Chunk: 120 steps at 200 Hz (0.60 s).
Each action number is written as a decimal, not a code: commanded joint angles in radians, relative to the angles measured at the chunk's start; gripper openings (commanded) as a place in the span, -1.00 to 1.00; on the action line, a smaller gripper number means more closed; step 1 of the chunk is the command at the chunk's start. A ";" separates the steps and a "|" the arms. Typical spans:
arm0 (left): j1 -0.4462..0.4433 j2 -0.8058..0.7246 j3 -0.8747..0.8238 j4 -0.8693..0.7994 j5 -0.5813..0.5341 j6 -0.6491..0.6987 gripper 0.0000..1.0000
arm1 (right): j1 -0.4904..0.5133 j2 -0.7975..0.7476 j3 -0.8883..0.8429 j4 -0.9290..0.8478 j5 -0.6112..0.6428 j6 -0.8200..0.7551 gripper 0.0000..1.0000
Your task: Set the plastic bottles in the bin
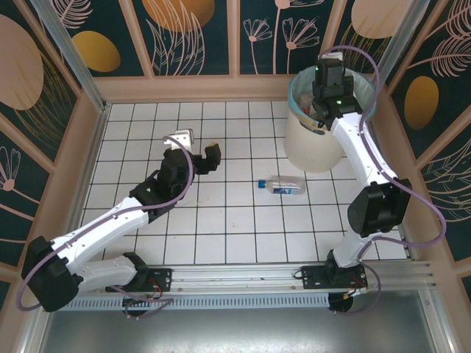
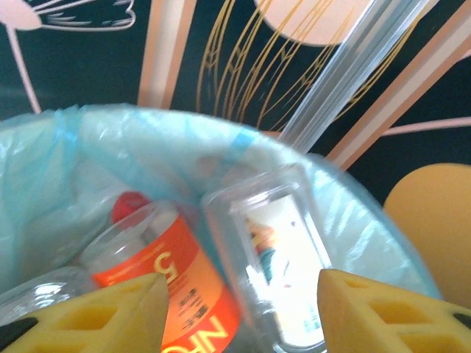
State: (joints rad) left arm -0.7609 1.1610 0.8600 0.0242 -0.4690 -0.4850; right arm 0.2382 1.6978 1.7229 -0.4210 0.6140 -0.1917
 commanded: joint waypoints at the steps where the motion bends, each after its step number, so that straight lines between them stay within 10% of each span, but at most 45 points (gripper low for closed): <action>1: 0.002 0.056 0.031 0.013 0.107 0.124 0.95 | 0.009 -0.084 -0.032 -0.055 -0.077 0.115 0.07; 45: 0.001 0.222 0.106 0.015 0.458 0.407 0.85 | 0.029 -0.304 -0.247 0.021 -0.320 0.194 0.12; 120: -0.096 0.671 0.396 -0.075 0.705 0.836 0.97 | 0.048 -0.667 -0.551 0.114 -0.479 0.281 0.21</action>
State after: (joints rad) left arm -0.8246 1.7367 1.2182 -0.0273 0.1066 0.1383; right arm 0.2726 1.0576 1.2186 -0.3393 0.1970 0.0395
